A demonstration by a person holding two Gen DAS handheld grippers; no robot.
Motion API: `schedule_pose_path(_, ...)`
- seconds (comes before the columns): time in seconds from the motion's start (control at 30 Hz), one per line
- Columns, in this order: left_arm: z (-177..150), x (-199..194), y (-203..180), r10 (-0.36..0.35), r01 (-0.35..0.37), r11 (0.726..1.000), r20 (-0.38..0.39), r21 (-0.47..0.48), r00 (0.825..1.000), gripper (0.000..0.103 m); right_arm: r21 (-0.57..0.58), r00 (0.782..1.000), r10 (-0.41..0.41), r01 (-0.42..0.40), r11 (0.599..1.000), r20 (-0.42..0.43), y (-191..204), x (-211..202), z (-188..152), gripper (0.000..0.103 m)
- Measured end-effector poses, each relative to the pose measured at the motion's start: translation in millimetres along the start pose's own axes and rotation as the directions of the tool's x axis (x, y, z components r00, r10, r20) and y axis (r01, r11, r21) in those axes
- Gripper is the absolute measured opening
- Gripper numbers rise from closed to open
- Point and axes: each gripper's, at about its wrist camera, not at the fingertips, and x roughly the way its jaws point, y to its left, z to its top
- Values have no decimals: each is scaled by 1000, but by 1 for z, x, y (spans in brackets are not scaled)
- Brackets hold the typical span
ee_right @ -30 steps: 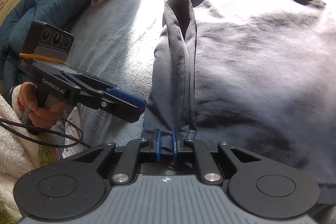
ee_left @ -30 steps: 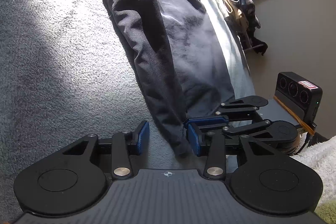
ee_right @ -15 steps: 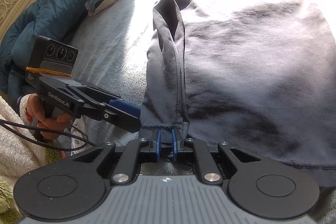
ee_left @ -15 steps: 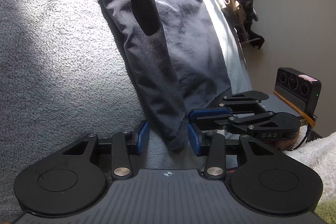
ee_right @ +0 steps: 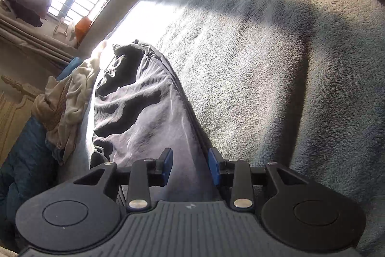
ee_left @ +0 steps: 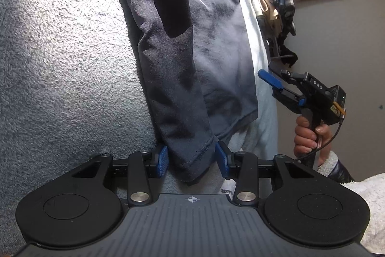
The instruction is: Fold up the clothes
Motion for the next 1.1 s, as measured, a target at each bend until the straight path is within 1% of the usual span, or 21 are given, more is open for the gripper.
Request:
schedule_pose_path(0.1,0,0,1,-5,5,1000,-1,-8,1000,40,76,999,2,2,997,-45,-19,11,-3,40)
schedule_pose_path(0.17,0,-1,2,-8,8,1000,1,-17,1000,40,93,995,12,-2,996,-102,-25,21,-12,40)
schedule_pose_path(0.3,-2,0,3,-1,1,1000,3,-24,1000,36,77,986,51,-39,996,-156,-24,27,-26,40)
schedule_pose_path(0.43,-2,3,2,11,-11,1000,-9,-21,1000,31,35,977,74,-68,997,-201,-19,29,-34,39)
schedule_pose_path(0.47,-2,4,2,12,-13,1000,-12,-21,1000,30,27,975,78,-74,997,-206,-17,29,-35,38)
schedule_pose_path(0.53,-2,6,1,19,-19,1000,-17,-14,1000,30,6,971,80,-81,997,-223,-14,29,-39,30)
schedule_pose_path(0.57,-2,6,0,23,-23,1000,-17,-10,1000,28,-10,970,77,-81,997,-229,-12,30,-41,23)
schedule_pose_path(0.6,-2,6,-1,26,-26,1000,-16,-4,1000,24,-32,971,68,-78,996,-230,-8,30,-42,17)
schedule_pose_path(0.63,-2,6,-1,26,-26,1000,-13,2,1000,21,-52,971,67,-81,995,-228,-5,29,-44,15)
schedule_pose_path(0.67,-2,5,-2,27,-27,1000,-10,11,1000,16,-64,972,81,-98,993,-222,-3,27,-45,10)
schedule_pose_path(0.77,-2,2,-9,22,-22,998,4,58,1000,10,-90,971,137,-157,983,-198,6,18,-43,8)
schedule_pose_path(0.83,-2,-4,-15,1,-3,996,18,93,1000,9,-111,969,161,-183,977,-185,14,12,-39,8)
schedule_pose_path(0.93,0,-14,-20,-25,20,993,37,116,999,8,-126,967,191,-214,969,-169,25,6,-32,7)
schedule_pose_path(1.1,12,-33,-27,-42,32,993,87,114,995,8,-161,960,230,-254,954,-158,51,4,-11,7)
